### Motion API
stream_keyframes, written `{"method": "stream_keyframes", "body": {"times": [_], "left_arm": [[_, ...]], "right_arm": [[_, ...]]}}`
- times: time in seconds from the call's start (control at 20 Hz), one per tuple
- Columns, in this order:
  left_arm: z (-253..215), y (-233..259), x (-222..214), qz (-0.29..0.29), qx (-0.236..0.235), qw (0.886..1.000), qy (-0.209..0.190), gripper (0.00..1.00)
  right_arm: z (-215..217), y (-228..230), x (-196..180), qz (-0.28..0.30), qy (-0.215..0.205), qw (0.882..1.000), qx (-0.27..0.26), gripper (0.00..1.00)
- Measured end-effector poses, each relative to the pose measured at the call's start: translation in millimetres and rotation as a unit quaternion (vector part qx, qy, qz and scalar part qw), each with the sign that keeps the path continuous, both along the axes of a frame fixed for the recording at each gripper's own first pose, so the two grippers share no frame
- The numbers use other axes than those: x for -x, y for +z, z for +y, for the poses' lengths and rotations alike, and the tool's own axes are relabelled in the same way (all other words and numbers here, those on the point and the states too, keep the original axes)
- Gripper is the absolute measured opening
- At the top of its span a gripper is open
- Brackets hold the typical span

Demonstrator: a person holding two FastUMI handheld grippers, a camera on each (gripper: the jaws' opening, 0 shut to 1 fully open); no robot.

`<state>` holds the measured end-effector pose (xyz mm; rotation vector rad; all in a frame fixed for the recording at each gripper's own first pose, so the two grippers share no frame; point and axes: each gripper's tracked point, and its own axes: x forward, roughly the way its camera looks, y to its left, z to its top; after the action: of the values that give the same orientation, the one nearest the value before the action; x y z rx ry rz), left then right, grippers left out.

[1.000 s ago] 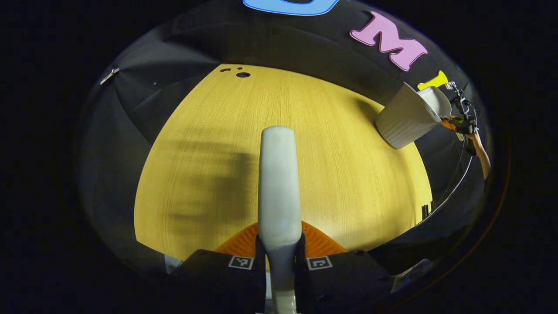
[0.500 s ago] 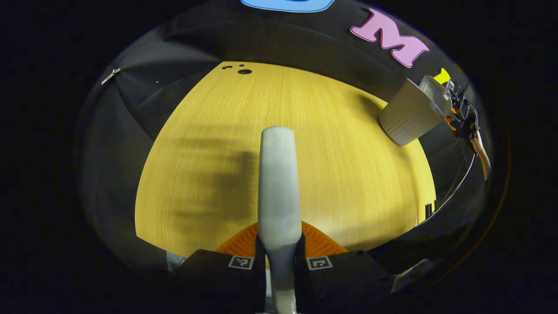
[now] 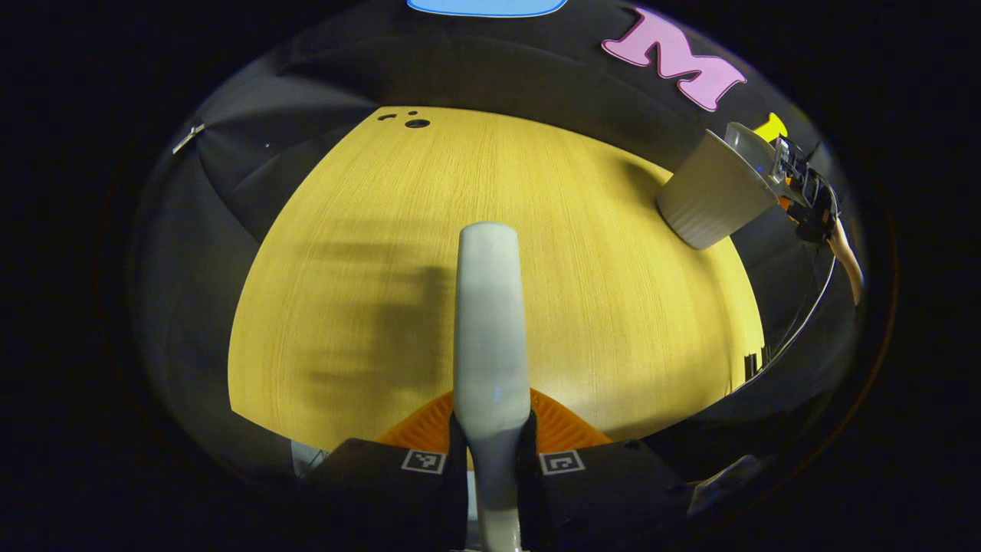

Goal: Pick up the small broom and dustpan from the desktop, sweep the trash into the dustpan with the broom, and then empty the trash into the garbage bin.

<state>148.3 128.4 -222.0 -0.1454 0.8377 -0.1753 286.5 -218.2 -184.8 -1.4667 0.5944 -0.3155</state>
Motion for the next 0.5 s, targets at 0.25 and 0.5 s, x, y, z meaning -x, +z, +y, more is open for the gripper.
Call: {"method": "stream_keyframes", "body": {"times": [0.25,0.5], "left_arm": [[-8,6,2,-0.005,-0.003,1.0,0.002,0.29],[-13,18,9,-0.01,-0.009,1.0,-0.001,0.3]], "right_arm": [[-1,-4,2,-0.011,-0.027,0.995,-0.097,0.35],[-5,0,4,-0.051,-0.072,0.964,-0.249,0.35]]}}
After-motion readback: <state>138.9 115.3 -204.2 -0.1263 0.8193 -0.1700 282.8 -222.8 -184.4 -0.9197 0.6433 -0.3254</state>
